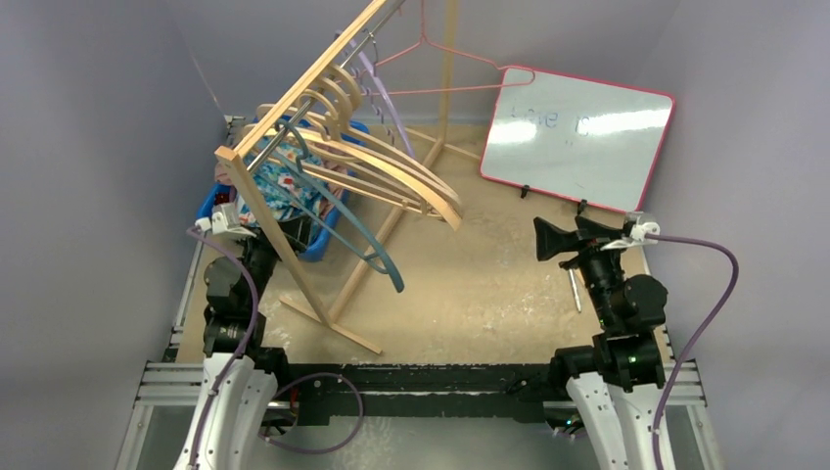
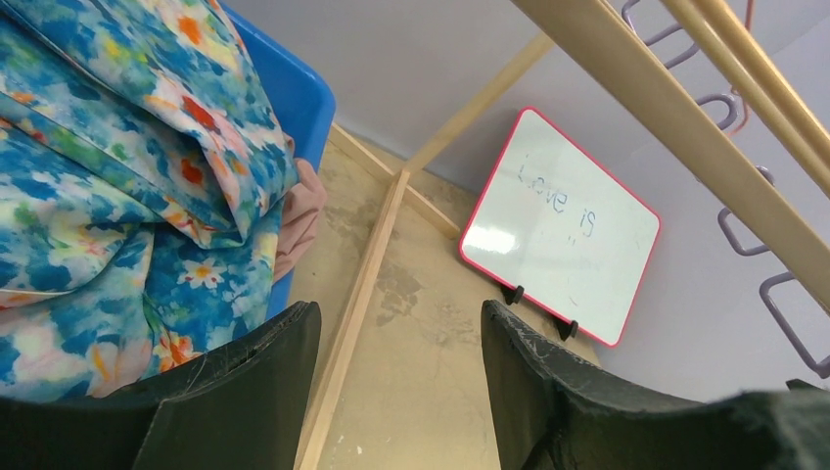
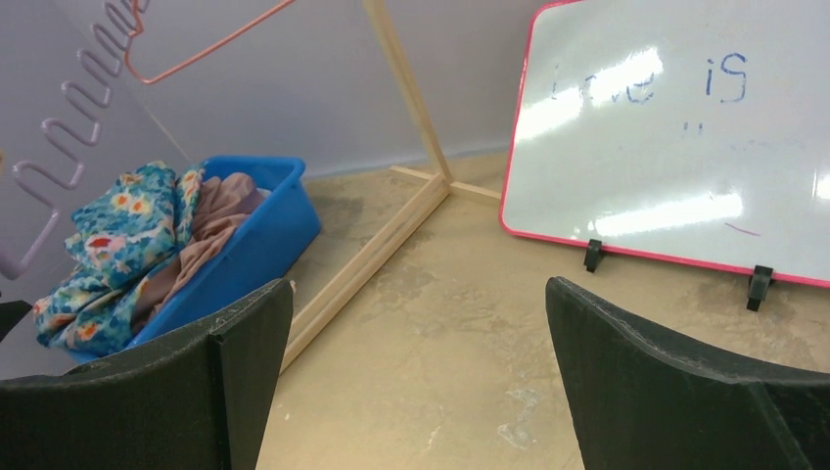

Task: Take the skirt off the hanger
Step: Reset both arms

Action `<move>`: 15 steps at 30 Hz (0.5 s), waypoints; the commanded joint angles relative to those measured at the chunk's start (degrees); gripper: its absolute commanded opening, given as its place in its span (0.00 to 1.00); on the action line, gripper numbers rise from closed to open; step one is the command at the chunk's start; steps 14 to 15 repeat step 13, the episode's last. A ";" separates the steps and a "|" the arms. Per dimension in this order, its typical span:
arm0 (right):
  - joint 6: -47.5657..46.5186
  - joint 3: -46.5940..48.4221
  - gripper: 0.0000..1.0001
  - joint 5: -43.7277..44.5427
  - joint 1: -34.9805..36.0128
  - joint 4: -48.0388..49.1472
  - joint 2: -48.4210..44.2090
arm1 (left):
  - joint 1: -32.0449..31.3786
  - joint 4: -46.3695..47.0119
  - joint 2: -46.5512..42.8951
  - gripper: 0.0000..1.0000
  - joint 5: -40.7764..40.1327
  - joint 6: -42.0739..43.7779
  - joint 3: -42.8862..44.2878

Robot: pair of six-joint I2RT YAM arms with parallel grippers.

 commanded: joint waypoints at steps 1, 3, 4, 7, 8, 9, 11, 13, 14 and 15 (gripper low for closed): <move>0.92 -0.23 0.99 1.07 0.10 1.85 -2.54 | -0.50 2.96 0.16 0.60 -0.52 0.79 1.57; 1.10 -0.16 0.99 1.10 0.09 1.65 -3.08 | -0.85 1.92 0.31 0.60 -0.60 1.28 2.06; 1.18 -0.19 0.99 1.21 0.09 1.51 -3.27 | -1.08 1.45 0.46 0.60 -0.57 1.58 2.26; 1.56 -0.24 0.99 2.10 0.09 1.34 -3.86 | -1.86 0.59 0.69 0.60 -0.54 2.16 2.58; 1.81 -0.30 0.99 2.69 0.09 1.12 -4.08 | -2.13 0.53 0.89 0.60 -0.50 2.27 2.65; 2.21 -0.41 0.99 3.52 0.09 0.95 -4.41 | -2.39 0.55 1.12 0.60 -0.42 2.31 2.74; 3.14 -0.99 0.99 6.10 0.05 0.59 -5.07 | -2.92 0.68 1.65 0.60 -0.45 2.56 3.10; 4.12 -1.37 0.99 8.11 0.09 0.40 -5.88 | -3.49 0.43 2.08 0.61 -0.58 2.94 3.45; 4.12 -1.37 0.99 8.11 0.09 0.40 -5.88 | -3.49 0.43 2.08 0.61 -0.58 2.94 3.45; 4.12 -1.37 0.99 8.11 0.09 0.40 -5.88 | -3.49 0.43 2.08 0.61 -0.58 2.94 3.45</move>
